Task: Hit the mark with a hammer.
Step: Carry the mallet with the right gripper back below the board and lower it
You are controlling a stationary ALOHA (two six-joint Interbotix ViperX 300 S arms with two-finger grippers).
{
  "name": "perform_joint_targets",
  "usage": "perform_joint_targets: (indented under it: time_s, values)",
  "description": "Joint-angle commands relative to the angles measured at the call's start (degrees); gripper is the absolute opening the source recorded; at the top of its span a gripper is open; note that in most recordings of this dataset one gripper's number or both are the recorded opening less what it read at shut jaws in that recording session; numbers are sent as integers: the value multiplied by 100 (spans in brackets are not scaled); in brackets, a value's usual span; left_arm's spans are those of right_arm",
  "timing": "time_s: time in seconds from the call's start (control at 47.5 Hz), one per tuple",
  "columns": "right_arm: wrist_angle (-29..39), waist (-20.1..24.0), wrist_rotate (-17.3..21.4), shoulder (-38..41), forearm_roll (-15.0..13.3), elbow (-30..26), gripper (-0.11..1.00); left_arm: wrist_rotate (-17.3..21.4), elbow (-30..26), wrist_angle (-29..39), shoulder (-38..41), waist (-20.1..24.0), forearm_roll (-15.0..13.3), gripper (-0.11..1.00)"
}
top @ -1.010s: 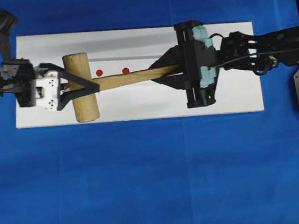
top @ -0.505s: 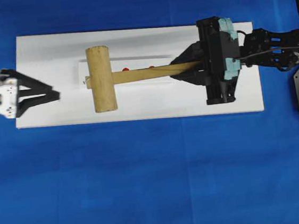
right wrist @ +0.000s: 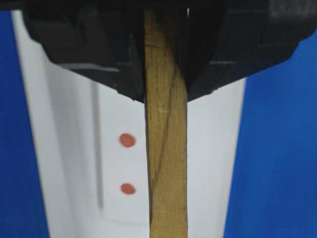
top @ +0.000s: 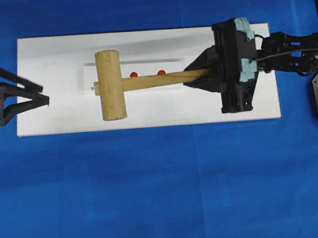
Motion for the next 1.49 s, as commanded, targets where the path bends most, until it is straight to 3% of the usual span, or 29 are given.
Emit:
perform_joint_targets:
  time_s: [0.0, 0.168, 0.274, 0.358, 0.442, 0.589, 1.031, 1.473]
  values:
    - [0, 141, 70, 0, 123, -193, 9, 606, -62, -53, 18, 114, 26, 88]
    - [-53, 466, 185, 70, 352, -202, 9, 2628, -44, -53, 26, 281, 26, 88]
    - [-149, 633, 211, 88, 483, -202, 9, 3683, 0, -79, 26, 343, 18, 87]
    - [-237, 738, 211, 114, 598, -211, 9, 4421, 53, -167, 26, 369, 0, 87]
    - [-360, 896, 211, 167, 756, -211, 9, 4755, 79, -290, 18, 378, 0, 87]
    - [-562, 1151, 211, 316, 1002, -229, 9, 4992, 114, -422, 18, 404, -9, 87]
    - [-1652, 2268, 211, 1257, 1986, -519, 9, 4992, 185, -422, 9, 510, -9, 87]
    - [-1731, 2549, 211, 2188, 2180, -879, 9, 4983, 229, -422, 0, 519, -18, 87]
